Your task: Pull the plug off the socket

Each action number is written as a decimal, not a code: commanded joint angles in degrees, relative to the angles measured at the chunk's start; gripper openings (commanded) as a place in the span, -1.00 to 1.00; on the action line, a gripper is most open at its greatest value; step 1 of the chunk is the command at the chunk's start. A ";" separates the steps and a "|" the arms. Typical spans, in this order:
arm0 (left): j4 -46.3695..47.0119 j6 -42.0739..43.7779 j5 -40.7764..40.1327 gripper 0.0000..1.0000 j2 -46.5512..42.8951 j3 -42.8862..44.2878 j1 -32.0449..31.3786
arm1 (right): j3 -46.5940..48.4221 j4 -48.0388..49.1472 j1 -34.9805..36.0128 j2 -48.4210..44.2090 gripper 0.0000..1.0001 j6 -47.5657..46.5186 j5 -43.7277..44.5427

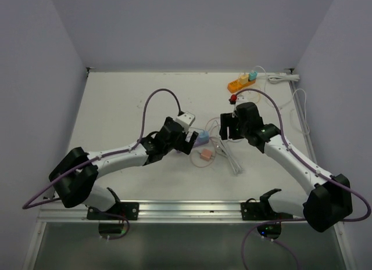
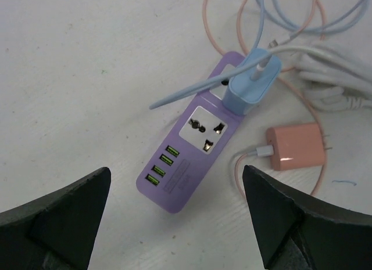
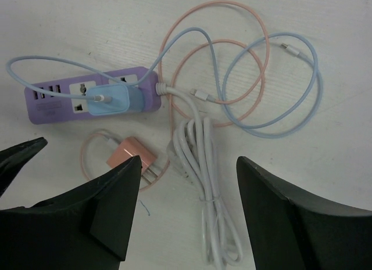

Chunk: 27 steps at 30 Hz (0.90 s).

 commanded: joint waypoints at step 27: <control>9.51 15.24 16.59 0.54 9.54 -3.56 6.87 | -1.16 5.43 0.17 1.78 0.43 0.07 -7.82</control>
